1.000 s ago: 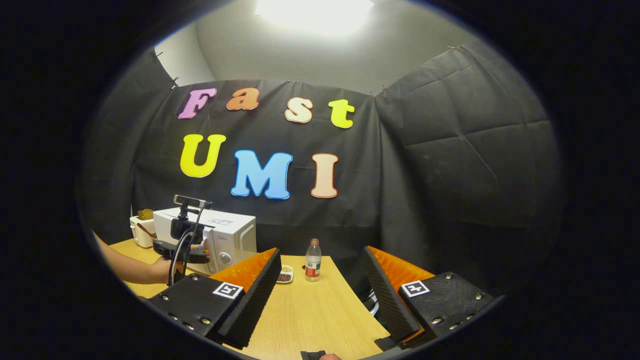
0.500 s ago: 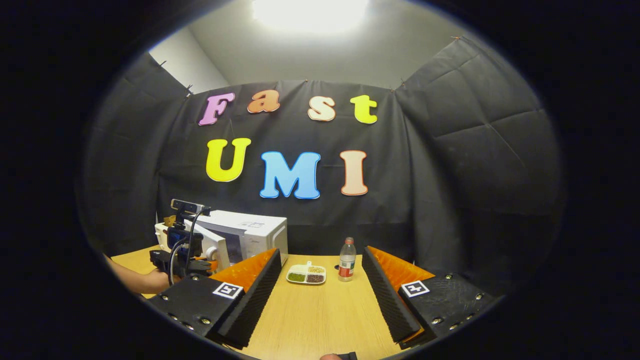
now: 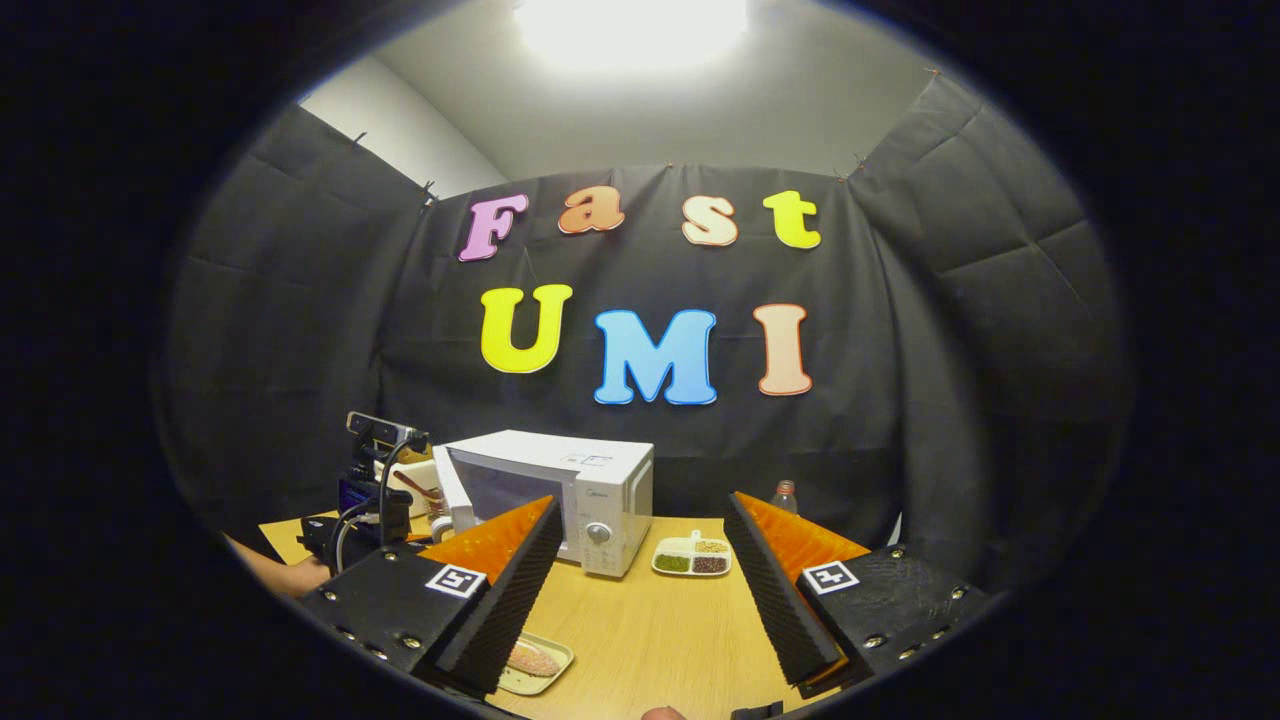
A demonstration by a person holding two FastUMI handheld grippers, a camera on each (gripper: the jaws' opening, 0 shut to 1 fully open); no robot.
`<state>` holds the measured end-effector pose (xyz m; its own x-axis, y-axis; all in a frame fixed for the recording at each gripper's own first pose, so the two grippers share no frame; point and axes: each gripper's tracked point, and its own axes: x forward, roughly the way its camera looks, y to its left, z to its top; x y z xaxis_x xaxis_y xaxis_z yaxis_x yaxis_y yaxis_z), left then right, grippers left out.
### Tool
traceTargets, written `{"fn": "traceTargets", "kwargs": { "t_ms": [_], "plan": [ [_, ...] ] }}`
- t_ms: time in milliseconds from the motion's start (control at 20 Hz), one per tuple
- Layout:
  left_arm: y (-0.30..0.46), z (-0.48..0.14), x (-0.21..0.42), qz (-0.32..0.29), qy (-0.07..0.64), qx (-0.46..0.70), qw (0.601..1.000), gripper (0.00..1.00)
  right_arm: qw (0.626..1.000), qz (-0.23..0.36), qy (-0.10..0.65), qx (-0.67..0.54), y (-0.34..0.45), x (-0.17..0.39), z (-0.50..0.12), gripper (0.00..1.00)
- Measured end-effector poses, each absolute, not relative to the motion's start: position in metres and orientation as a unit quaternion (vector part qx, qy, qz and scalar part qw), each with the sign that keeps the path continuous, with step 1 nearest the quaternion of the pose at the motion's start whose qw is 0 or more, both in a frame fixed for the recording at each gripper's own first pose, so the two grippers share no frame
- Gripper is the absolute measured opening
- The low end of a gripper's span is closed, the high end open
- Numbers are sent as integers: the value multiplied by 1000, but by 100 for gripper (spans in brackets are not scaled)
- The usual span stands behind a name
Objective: Open the microwave oven with the left hand, put the food in, and close the microwave oven.
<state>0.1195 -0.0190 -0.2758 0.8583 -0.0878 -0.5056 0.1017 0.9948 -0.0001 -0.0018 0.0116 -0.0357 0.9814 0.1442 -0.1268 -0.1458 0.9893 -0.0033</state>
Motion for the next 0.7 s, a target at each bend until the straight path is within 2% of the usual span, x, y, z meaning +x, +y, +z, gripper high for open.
{"fn": "traceTargets", "kwargs": {
  "t_ms": [500, 700],
  "plan": [
    [77, -272, 87, -22, 270, 15, 963, 11, 989, 130, 59, 32, 101, 5, -36, 99],
    [115, -273, 82, -17, 269, 13, 963, 10, 987, 137, 68, 45, 131, 9, -43, 99]
  ]
}}
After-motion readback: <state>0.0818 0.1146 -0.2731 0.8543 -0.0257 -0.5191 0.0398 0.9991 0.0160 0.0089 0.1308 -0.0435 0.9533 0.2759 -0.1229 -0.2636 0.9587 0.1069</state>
